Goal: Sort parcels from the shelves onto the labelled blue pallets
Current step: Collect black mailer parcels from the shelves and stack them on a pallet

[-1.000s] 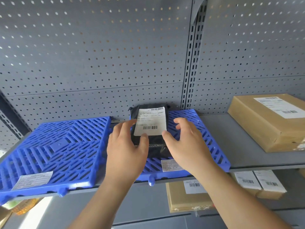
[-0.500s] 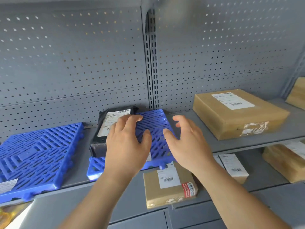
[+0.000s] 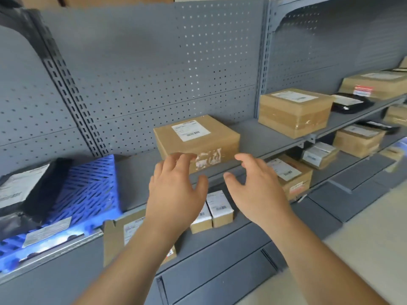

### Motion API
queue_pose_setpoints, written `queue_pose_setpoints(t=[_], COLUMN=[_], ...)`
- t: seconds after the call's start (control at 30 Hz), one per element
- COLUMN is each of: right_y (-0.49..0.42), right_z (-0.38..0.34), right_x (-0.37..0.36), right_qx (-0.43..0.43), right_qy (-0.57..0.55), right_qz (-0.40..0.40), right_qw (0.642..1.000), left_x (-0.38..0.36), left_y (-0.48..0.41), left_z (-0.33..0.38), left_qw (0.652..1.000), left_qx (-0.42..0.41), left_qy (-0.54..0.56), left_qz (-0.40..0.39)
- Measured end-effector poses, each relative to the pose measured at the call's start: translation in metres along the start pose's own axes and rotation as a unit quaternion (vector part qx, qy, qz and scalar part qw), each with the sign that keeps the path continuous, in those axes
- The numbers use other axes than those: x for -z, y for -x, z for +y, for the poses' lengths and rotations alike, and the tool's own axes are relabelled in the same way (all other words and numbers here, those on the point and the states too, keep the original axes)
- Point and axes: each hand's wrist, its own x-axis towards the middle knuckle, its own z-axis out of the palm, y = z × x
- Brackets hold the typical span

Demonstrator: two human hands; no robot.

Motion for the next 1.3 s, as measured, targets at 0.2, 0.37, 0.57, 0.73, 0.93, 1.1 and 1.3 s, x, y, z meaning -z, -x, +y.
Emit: queue_pose_setpoints(t=[0.2, 0.37, 0.57, 0.73, 0.93, 1.1, 1.3], right_y=[0.008, 0.005, -0.016, -0.054, -0.103, -0.127, -0.149], right_z=[0.086, 0.145, 0.215, 0.266, 0.317, 0.357, 0.419], right_x=[0.071, 0.117, 0.157, 0.187, 0.217, 0.236, 0.271], right_qx=[-0.074, -0.143, -0.212, -0.262, -0.306, -0.340, -0.359], right_qy=[0.040, 0.065, 0.096, 0.135, 0.162, 0.171, 0.170], right_qz=[0.049, 0.075, 0.126, 0.147, 0.185, 0.203, 0.228], right_qw=[0.995, 0.985, 0.964, 0.944, 0.920, 0.902, 0.889], left_x=[-0.071, -0.128, -0.206, -0.270, -0.336, -0.382, -0.432], left_y=[-0.004, -0.020, -0.054, -0.094, -0.146, -0.168, -0.189], left_z=[0.087, 0.148, 0.216, 0.264, 0.318, 0.363, 0.431], left_qw=[0.994, 0.985, 0.966, 0.950, 0.929, 0.907, 0.890], left_qx=[-0.069, -0.115, -0.172, -0.217, -0.262, -0.296, -0.322], left_qy=[0.008, 0.034, 0.074, 0.117, 0.140, 0.163, 0.172], left_qz=[-0.080, -0.127, -0.175, -0.193, -0.220, -0.251, -0.274])
